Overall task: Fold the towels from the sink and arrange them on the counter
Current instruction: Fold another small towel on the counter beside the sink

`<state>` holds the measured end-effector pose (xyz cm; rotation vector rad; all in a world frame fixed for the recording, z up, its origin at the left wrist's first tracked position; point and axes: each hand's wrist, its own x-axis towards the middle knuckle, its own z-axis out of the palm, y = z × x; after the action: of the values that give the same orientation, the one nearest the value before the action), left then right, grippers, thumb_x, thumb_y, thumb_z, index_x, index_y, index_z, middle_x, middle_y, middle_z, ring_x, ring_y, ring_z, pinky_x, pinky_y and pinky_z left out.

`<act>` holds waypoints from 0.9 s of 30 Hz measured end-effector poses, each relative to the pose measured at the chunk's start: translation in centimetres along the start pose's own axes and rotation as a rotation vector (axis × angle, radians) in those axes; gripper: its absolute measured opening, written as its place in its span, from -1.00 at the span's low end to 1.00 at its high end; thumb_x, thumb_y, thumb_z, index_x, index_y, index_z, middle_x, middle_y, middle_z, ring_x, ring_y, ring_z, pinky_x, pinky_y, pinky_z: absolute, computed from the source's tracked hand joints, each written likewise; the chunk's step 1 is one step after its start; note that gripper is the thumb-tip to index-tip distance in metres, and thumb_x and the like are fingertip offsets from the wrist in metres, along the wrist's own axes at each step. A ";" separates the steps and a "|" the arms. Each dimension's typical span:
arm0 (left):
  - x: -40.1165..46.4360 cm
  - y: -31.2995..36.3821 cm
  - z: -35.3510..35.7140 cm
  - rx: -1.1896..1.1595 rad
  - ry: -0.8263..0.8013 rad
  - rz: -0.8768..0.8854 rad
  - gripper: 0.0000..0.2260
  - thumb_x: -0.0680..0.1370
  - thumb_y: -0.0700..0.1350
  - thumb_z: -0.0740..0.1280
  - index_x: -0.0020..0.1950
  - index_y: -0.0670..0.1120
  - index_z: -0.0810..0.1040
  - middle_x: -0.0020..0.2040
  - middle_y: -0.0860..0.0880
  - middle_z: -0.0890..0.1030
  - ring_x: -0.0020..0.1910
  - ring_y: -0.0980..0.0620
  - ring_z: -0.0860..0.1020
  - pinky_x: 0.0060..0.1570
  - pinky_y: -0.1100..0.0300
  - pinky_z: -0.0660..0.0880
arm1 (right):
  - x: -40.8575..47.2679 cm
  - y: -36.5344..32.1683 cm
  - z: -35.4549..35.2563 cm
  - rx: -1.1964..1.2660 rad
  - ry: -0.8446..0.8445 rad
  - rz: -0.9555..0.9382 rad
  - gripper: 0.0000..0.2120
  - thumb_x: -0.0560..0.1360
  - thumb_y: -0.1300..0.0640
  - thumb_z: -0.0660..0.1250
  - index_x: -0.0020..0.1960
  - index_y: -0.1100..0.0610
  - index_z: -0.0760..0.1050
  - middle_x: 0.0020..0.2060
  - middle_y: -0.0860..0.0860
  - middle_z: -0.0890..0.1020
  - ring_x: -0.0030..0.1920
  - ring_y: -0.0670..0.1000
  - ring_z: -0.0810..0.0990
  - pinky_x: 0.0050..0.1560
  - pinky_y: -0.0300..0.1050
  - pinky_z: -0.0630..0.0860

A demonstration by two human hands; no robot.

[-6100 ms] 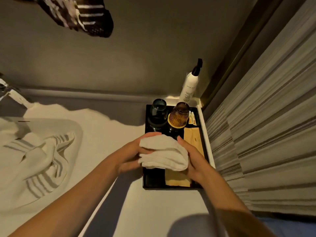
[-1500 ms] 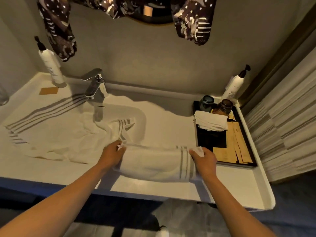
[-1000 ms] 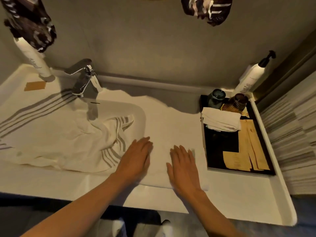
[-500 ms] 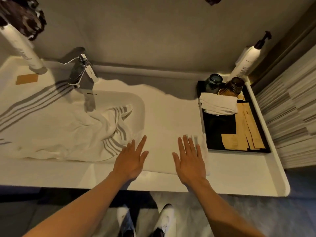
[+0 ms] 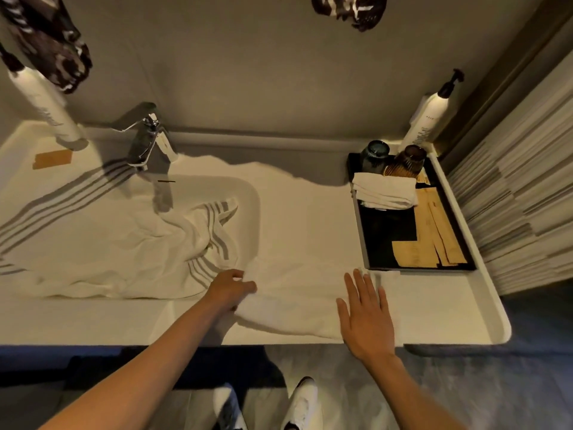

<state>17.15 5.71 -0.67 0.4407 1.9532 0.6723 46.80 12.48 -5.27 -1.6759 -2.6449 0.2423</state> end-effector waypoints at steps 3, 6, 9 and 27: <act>-1.4 -1.1 1.7 0.458 0.317 0.368 -0.56 0.46 -0.09 0.43 0.30 -0.10 0.43 0.08 -0.10 0.57 -0.01 -0.09 0.56 -0.14 0.11 0.48 | 0.1 0.8 -0.5 -0.023 -0.035 -0.006 -0.42 0.64 -0.14 -0.15 0.59 0.06 0.06 0.59 0.03 0.04 0.58 0.05 -0.02 0.56 0.13 0.00; -3.4 -0.9 6.0 0.780 0.414 1.021 -0.68 0.52 -0.10 0.37 0.27 -0.07 0.51 0.12 -0.07 0.55 0.02 -0.08 0.54 -0.03 0.07 0.45 | 0.2 0.3 -0.6 -0.036 -0.061 -0.014 -0.43 0.64 -0.12 -0.12 0.59 0.10 0.06 0.58 0.07 0.04 0.58 0.09 -0.03 0.55 0.16 0.01; -4.4 -0.5 12.3 0.805 0.020 1.166 -0.61 0.62 -0.07 0.19 0.46 -0.09 0.40 0.42 -0.09 0.45 0.39 -0.09 0.41 0.46 0.00 0.26 | 0.2 0.7 -0.4 -0.006 -0.063 -0.041 -0.43 0.65 -0.12 -0.14 0.59 0.09 0.03 0.59 0.05 0.00 0.59 0.06 -0.07 0.54 0.11 -0.09; -6.6 0.4 18.9 1.062 0.081 1.011 -0.55 0.57 -0.02 0.21 0.48 0.05 0.37 0.53 -0.12 0.30 0.48 -0.18 0.31 0.43 -0.09 0.25 | -0.4 4.6 -5.9 0.212 -0.092 0.656 -0.16 0.41 -0.33 0.32 0.44 0.19 0.15 0.32 0.18 0.39 0.29 0.21 0.39 0.19 0.15 0.43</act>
<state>37.00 7.39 -2.69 2.1462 1.9468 0.1446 51.60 14.78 -0.05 -2.4255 -1.9323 0.5818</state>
